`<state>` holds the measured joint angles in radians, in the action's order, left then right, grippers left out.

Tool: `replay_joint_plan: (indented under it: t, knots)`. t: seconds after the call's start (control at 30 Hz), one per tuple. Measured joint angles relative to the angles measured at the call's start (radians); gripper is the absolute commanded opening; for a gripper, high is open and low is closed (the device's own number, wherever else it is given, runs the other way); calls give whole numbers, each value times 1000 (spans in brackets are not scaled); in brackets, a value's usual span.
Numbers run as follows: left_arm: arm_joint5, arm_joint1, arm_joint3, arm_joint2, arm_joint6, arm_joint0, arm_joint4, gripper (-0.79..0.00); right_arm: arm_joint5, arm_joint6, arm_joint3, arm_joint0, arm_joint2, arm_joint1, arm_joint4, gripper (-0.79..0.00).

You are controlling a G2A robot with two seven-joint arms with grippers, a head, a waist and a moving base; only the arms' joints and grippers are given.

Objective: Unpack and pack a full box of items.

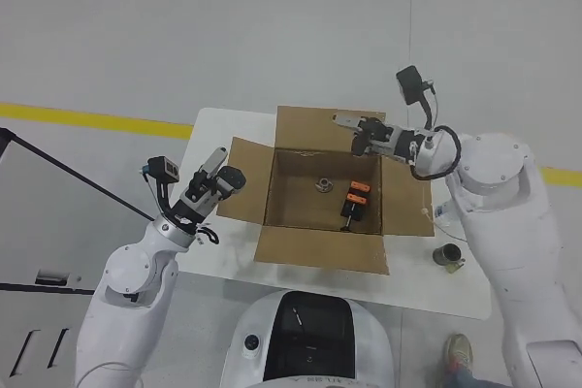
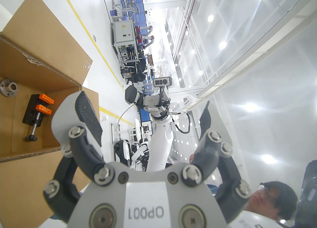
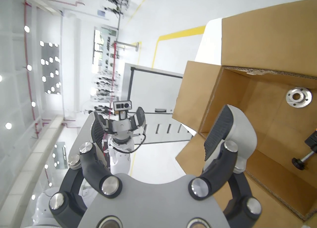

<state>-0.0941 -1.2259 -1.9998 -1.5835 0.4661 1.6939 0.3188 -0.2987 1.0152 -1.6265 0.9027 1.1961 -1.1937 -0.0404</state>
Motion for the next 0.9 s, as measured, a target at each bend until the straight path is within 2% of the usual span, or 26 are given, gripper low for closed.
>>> replay_joint_plan:
  t: [0.03, 0.07, 0.13, 0.2, 0.3, 0.4, 0.53, 0.63, 0.7, 0.8, 0.9]
  knots:
    - [0, 0, 0, 0, 0, 0, 0, 0, -26, 88, 30, -49, -38, 0, -50, -108]
    - [0, 0, 0, 0, 0, 0, 0, 0, -48, 148, 62, -89, -75, -3, -85, -6]
    - [0, 0, 0, 0, 0, 0, 0, 0, -72, 280, 159, -192, -190, -21, -149, 0]
    - [0, 0, 0, 0, 0, 0, 0, 0, -60, 339, 256, -271, -300, -46, -196, 0]
    - [0, 0, 0, 0, 0, 0, 0, 0, 27, 317, 404, -364, -487, -102, -250, 0]
    - [0, 0, 0, 0, 0, 0, 0, 0, 115, 228, 525, -425, -678, -167, -419, 0]
    - [0, 0, 0, 0, 0, 0, 0, 0, 173, 100, 595, -454, -823, -230, -618, 0]
    - [0, 0, 0, 0, 0, 0, 0, 0, 230, 27, 627, -456, -859, -262, -667, 0]
    - [0, 0, 0, 0, 0, 0, 0, 0, 254, -3, 662, -448, -841, -273, -634, 0]
    - [0, 0, 0, 0, 0, 0, 0, 0, 265, -13, 700, -444, -797, -277, -516, 0]
    - [0, 0, 0, 0, 0, 0, 0, 0, 264, -11, 695, -444, -806, -277, -530, 0]
